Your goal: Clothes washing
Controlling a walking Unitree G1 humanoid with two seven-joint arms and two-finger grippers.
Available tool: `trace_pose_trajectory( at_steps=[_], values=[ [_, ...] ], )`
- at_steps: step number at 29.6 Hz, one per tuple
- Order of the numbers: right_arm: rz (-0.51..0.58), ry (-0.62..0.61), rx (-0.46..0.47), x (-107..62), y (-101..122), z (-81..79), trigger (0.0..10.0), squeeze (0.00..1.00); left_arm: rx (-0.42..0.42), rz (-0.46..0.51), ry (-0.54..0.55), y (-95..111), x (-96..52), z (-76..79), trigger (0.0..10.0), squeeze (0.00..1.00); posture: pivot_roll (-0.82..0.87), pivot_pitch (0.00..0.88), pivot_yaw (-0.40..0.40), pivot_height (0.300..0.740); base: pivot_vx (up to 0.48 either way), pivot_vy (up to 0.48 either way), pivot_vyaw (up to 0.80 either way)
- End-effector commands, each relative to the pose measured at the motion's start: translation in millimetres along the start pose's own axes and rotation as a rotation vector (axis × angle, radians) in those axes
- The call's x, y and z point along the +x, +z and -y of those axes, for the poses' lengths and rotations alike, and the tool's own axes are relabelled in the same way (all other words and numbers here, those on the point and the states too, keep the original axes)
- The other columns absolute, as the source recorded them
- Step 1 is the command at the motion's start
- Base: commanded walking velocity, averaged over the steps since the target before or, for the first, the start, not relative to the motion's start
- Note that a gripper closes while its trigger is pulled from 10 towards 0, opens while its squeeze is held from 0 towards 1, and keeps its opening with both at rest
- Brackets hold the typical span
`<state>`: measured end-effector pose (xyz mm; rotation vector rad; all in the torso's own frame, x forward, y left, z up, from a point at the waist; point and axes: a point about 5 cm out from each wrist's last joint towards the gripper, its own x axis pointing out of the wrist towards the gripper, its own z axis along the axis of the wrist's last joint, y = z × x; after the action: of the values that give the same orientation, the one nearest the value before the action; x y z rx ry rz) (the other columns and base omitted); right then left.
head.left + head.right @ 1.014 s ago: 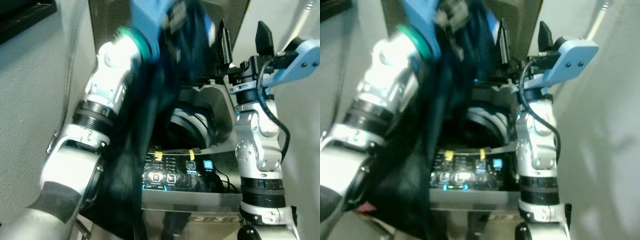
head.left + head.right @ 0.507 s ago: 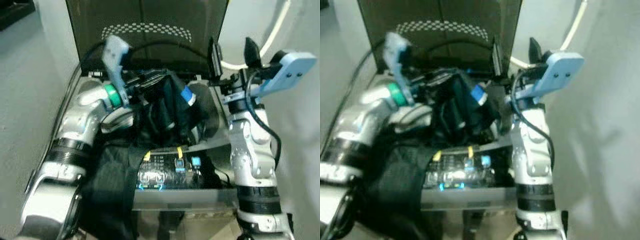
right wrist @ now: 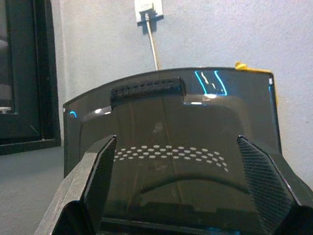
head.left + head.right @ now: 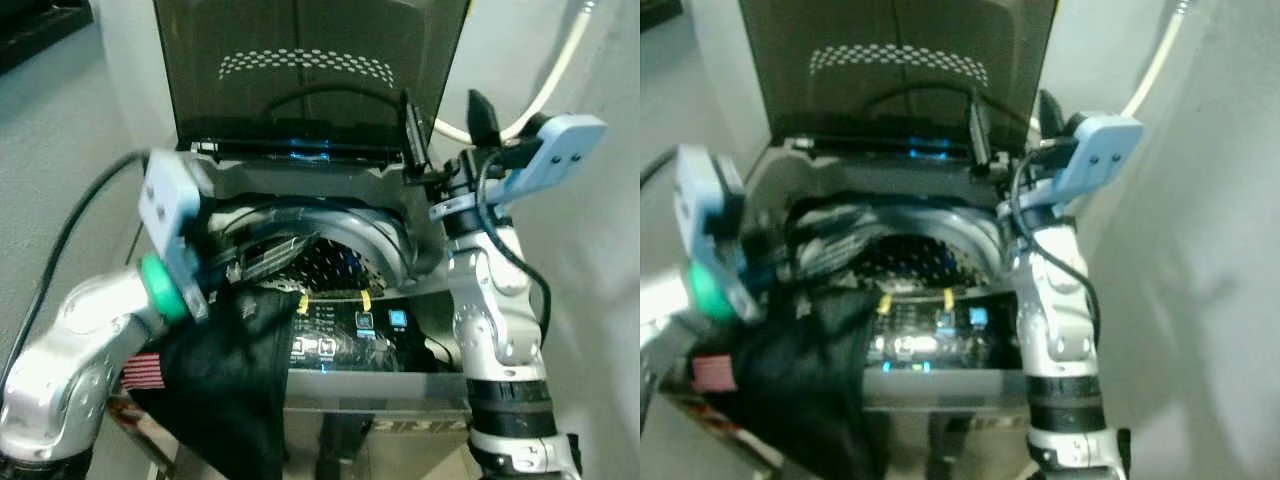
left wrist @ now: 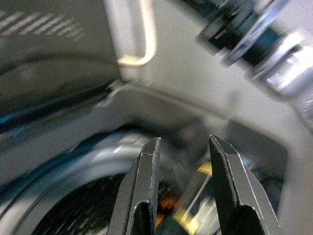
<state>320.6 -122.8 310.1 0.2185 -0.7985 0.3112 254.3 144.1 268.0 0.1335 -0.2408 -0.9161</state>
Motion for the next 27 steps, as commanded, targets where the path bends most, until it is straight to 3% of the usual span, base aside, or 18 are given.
trace_pose_trajectory(
  at_steps=[1, 6, 7, 10, 13, 24, 25, 27],
  values=[
    [-0.033, 0.011, 0.013, -2.5, -7, -0.8, 10.0, 0.00, 0.006, -0.077, 0.093, -9, -11.3, -2.4, 10.0, 0.00, 0.08, 0.105, -0.006, 0.740, 0.000, 0.000, 0.00],
    [-0.051, 0.018, 0.019, -3.2, -12, -1.8, 10.0, 0.00, -0.041, -0.141, 0.216, -16, -25.9, -6.7, 10.0, 0.00, 0.08, 0.106, -0.009, 0.740, 0.000, 0.000, 0.00],
    [-0.057, 0.021, 0.024, -3.1, -13, -2.7, 10.0, 0.00, -0.101, -0.182, 0.255, -22, -30.8, -9.2, 10.0, 0.00, 0.09, 0.106, -0.013, 0.740, 0.000, 0.000, 0.00],
    [-0.059, 0.022, 0.025, -3.1, -14, -2.9, 10.0, 0.00, -0.119, -0.192, 0.258, -23, -31.7, -9.2, 10.0, 0.00, 0.09, 0.106, -0.013, 0.740, 0.000, 0.000, 0.00],
    [-0.060, 0.020, 0.026, -3.3, -14, -3.0, 10.0, 0.00, -0.190, -0.250, 0.248, -36, -34.1, -4.2, 10.0, 0.00, 0.08, 0.106, -0.008, 0.740, 0.000, 0.000, 0.00],
    [-0.056, 0.008, 0.017, -5.2, -13, -0.8, 10.0, 0.00, -0.269, -0.306, 0.227, -48, -35.9, 0.6, 10.0, 0.00, 0.07, 0.107, 0.005, 0.740, 0.000, 0.000, 0.00],
    [-0.054, 0.004, 0.015, -5.6, -13, 0.1, 10.0, 0.00, -0.297, -0.320, 0.238, -52, -36.7, 0.6, 8.5, 0.00, 0.07, 0.107, 0.005, 0.740, 0.000, 0.000, 0.00],
    [-0.054, 0.004, 0.015, -5.6, -13, 0.1, 10.0, 0.00, -0.297, -0.320, 0.238, -52, -36.7, 0.6, 8.5, 0.00, 0.07, 0.107, 0.005, 0.740, 0.000, 0.000, 0.00]
  ],
)
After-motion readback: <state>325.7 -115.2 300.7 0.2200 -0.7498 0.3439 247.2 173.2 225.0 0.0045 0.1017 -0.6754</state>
